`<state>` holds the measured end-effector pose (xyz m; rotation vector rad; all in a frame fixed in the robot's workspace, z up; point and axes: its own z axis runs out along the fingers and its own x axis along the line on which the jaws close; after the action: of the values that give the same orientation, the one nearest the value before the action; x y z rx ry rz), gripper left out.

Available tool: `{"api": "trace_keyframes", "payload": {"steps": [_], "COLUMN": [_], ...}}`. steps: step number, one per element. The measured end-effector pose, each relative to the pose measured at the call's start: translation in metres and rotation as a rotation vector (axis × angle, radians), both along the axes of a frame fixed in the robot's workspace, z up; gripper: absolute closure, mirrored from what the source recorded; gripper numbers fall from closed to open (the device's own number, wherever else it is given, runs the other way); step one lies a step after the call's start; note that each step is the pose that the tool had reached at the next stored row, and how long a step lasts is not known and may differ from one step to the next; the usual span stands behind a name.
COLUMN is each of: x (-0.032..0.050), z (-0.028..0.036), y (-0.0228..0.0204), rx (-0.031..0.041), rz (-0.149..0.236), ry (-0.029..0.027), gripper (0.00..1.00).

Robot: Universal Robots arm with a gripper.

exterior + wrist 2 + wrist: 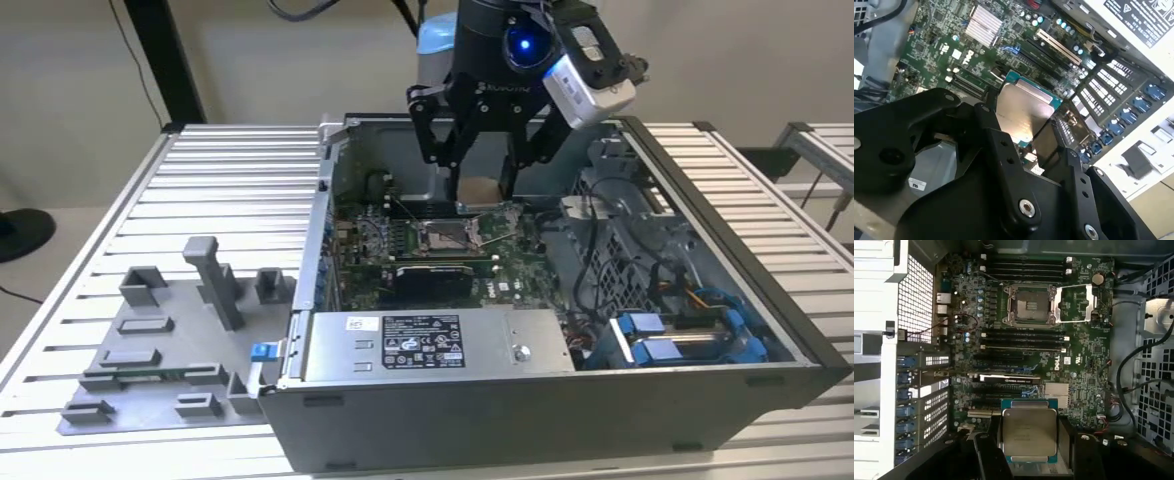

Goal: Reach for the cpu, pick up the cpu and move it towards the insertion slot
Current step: 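Pick up the cpu and move it towards the insertion slot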

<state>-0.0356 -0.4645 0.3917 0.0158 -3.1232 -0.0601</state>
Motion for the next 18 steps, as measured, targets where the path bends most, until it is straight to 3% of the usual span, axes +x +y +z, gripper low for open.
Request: {"api": "trace_keyframes", "payload": {"steps": [3,12,18], "x": [0.0070,0.0077,0.0076], "z": [0.0000,0.0000,-0.0003], "y": [0.0003,0.0021,0.0236], "rx": [-0.0001,0.0000,-0.0002], "rz": [0.000,0.000,0.000], "ry": [-0.0001,-0.0002,-0.0002], "gripper": [1.00,1.00,1.00]}}
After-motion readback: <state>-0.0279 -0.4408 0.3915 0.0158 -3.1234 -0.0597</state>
